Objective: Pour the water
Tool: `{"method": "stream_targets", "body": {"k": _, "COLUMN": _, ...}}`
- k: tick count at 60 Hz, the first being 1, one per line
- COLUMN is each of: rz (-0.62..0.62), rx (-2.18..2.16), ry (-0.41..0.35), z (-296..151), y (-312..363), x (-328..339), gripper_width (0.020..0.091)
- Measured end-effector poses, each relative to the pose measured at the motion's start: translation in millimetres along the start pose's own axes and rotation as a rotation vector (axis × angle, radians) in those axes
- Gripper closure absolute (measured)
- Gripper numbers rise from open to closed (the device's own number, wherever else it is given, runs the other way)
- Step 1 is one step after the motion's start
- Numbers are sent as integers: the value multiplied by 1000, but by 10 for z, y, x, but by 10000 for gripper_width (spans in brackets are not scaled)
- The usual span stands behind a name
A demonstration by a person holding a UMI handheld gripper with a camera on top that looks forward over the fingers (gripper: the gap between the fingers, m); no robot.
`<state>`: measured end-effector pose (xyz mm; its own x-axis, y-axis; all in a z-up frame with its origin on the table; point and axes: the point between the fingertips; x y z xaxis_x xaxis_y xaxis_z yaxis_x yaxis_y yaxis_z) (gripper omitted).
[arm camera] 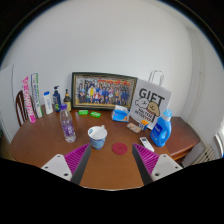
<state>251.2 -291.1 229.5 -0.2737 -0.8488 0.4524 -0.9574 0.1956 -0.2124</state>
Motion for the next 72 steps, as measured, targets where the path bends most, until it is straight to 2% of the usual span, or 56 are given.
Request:
{"method": "stream_targets", "body": {"k": 15, "rz": -112, "rx": 27, "ry": 9, "z": 144, "y": 925, "x": -169, "gripper_width": 247}}
{"method": "stream_targets", "body": {"k": 25, "rz": -202, "rx": -9, "ry": -68, "z": 24, "y": 1800, "x": -449, "gripper_width": 244}}
{"method": "stream_targets", "body": {"k": 33, "rz": -186, "rx": -29, "ry": -129, "z": -78, "y": 2343, "x": -945, "gripper_width": 244}}
{"method": "stream_targets", "body": {"k": 44, "rz": -143, "rx": -62, "ry": -158, "z": -158, "y": 2802, "x": -1638, "gripper_width": 266}}
{"method": "stream_targets", "body": {"k": 51, "rz": -98, "rx": -88, "ry": -184, "z": -194, "y": 2920, "x": -1970, "gripper_width": 359}}
{"method": "stream_targets", "body": {"k": 57, "rz": -54, "rx": -54, "ry": -208, "z": -161, "y": 2921, "x": -2138, "gripper_width": 507}}
{"method": "stream_targets", "body": {"k": 59, "rz": -26, "rx": -43, "ry": -219, "z": -152, "y": 2861, "x": -2159, "gripper_width": 578}}
{"method": "stream_targets", "body": {"k": 61, "rz": -32, "rx": -49, "ry": -234, "z": -175, "y": 2900, "x": -2144, "gripper_width": 586}}
{"method": "stream_targets", "body": {"k": 67, "rz": -44, "rx": -70, "ry": -258, "z": -186, "y": 2899, "x": -2138, "gripper_width": 694}}
{"method": "stream_targets", "body": {"k": 71, "rz": -48, "rx": -83, "ry": -248, "z": -178, "y": 2889, "x": -2139, "gripper_width": 724}}
{"method": "stream_targets", "body": {"k": 72, "rz": -50, "rx": -85, "ry": -244, "z": -178, "y": 2889, "x": -2139, "gripper_width": 757}}
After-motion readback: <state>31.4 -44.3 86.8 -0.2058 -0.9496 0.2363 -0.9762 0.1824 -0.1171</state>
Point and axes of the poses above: the point between the fingertips, and its own axes, seen from behind it with the camera up: y to the left, z down, x backward, against the way the camera looks, and after that the axes turned 11 degrees about z, right-handed
